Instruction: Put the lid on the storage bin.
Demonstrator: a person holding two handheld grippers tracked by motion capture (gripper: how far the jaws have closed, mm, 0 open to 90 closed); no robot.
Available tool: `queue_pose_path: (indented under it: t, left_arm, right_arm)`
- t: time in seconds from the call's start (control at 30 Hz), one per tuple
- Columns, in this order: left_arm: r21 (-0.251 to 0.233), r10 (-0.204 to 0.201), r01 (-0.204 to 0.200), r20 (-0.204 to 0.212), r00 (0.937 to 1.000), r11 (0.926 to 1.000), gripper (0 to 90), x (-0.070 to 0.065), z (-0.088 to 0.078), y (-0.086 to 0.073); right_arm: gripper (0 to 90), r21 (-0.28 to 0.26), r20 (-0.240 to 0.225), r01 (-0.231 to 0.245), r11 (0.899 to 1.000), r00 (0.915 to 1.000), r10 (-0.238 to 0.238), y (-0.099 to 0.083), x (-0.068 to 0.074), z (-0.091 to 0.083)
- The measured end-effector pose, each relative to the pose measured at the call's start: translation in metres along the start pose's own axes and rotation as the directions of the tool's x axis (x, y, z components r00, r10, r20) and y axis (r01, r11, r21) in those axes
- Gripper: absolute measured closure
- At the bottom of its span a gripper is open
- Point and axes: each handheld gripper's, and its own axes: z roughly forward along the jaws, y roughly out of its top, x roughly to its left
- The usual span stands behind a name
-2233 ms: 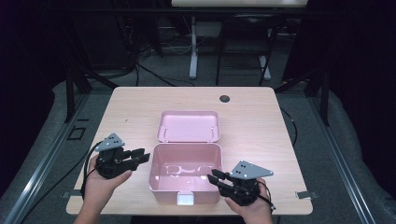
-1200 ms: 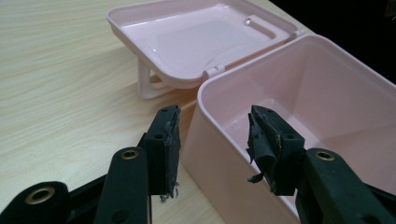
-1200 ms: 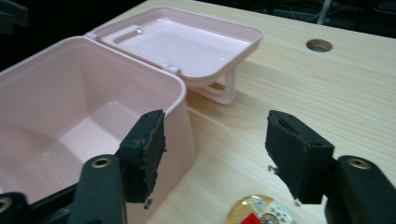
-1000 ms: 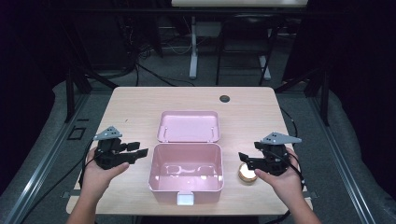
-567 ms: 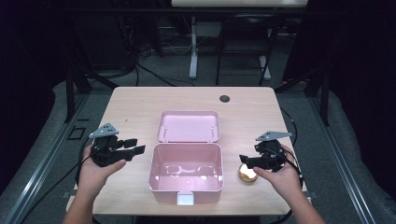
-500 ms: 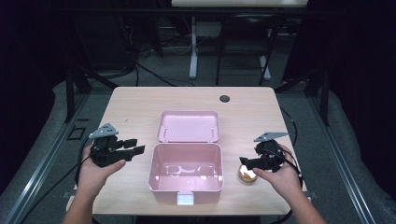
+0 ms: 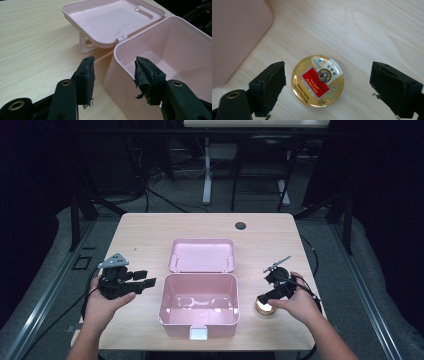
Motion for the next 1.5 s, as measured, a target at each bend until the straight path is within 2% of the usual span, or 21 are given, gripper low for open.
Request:
queue_pose_path:
  t: [0.03, 0.1, 0.17, 0.23, 0.37, 0.5, 0.53, 0.7, 0.83, 0.87, 1.03, 1.13, 1.2, 1.3, 1.47, 1.5]
  left_arm:
    - [0.000, 0.000, 0.000, 0.000, 1.0000, 1.0000, 50.2, 0.000, 0.000, 0.000]
    - [-0.003, 0.003, -0.003, 0.005, 1.0000, 1.0000, 50.2, -0.001, -0.002, 0.000]
    - [-0.008, 0.003, -0.003, 0.005, 1.0000, 1.0000, 50.3, 0.000, -0.002, 0.000]
    - [-0.009, 0.007, -0.006, 0.005, 1.0000, 0.9999, 50.3, -0.001, -0.001, 0.002]
    - [-0.007, 0.013, -0.012, 0.017, 0.9998, 0.9999, 50.2, -0.002, 0.001, 0.004]
    - [-0.005, 0.011, -0.011, 0.019, 0.9998, 0.9999, 50.3, -0.001, 0.000, 0.005]
    - [-0.010, 0.011, -0.010, 0.015, 0.9998, 0.9999, 50.2, -0.001, 0.000, 0.005]
    - [-0.003, 0.012, -0.012, 0.021, 0.9997, 0.9999, 50.2, -0.002, 0.002, 0.004]
    - [0.007, 0.015, -0.015, 0.030, 0.9994, 0.9999, 50.0, -0.003, 0.004, 0.005]
    - [0.001, 0.014, -0.014, 0.029, 0.9995, 0.9999, 50.0, -0.003, 0.004, 0.005]
    - [-0.008, 0.014, -0.013, 0.031, 0.9994, 0.9999, 49.9, -0.002, 0.001, 0.006]
    - [-0.009, 0.013, -0.012, 0.039, 0.9991, 0.9999, 49.9, -0.004, 0.003, 0.006]
    - [-0.005, 0.026, -0.026, 0.049, 0.9984, 0.9996, 49.9, -0.006, 0.003, 0.007]
    - [-0.009, 0.032, -0.032, 0.051, 0.9982, 0.9995, 49.9, -0.007, 0.002, 0.007]
    - [-0.015, 0.028, -0.027, 0.048, 0.9985, 0.9995, 49.9, -0.007, -0.001, 0.007]
    - [-0.016, 0.026, -0.025, 0.046, 0.9986, 0.9996, 49.9, -0.007, -0.001, 0.007]
  right_arm:
    - [12.1, 0.000, 0.000, 0.000, 1.000, 1.0000, 0.000, 0.000, 0.000, 0.000]
    - [9.2, 0.052, 0.005, 0.002, 0.999, 1.0000, -0.002, 0.004, 0.002, 0.008]
    - [7.8, 0.062, 0.004, 0.001, 0.998, 1.0000, -0.002, 0.004, 0.002, 0.011]
    - [4.3, 0.112, 0.013, -0.001, 0.994, 0.9999, 0.000, 0.007, 0.004, 0.018]
    - [2.5, 0.142, 0.018, -0.014, 0.990, 0.9998, 0.012, 0.008, 0.003, 0.022]
    - [0.4, 0.202, -0.011, -0.045, 0.978, 0.9988, 0.048, 0.005, 0.005, 0.030]
    - [0.4, 0.209, -0.010, -0.027, 0.978, 0.9995, 0.030, 0.005, 0.004, 0.033]
    - [0.5, 0.260, -0.007, -0.037, 0.965, 0.9992, 0.040, 0.002, 0.004, 0.043]
    - [3.7, 0.269, -0.013, -0.027, 0.963, 0.9994, 0.032, 0.003, 0.004, 0.047]
    - [4.5, 0.272, -0.012, -0.041, 0.961, 0.9989, 0.046, 0.003, 0.004, 0.048]
    - [10.5, 0.275, -0.021, -0.042, 0.960, 0.9986, 0.049, 0.005, 0.001, 0.052]
    - [13.9, 0.294, -0.019, -0.035, 0.955, 0.9989, 0.042, 0.005, 0.002, 0.054]
    - [14.5, 0.306, -0.014, -0.028, 0.952, 0.9993, 0.034, 0.005, 0.003, 0.055]
    - [18.9, 0.309, -0.016, -0.037, 0.950, 0.9989, 0.044, 0.005, 0.005, 0.056]
    - [19.4, 0.324, -0.003, -0.043, 0.945, 0.9989, 0.046, 0.007, 0.007, 0.056]
    - [19.4, 0.320, -0.001, -0.031, 0.947, 0.9994, 0.033, 0.007, 0.007, 0.056]
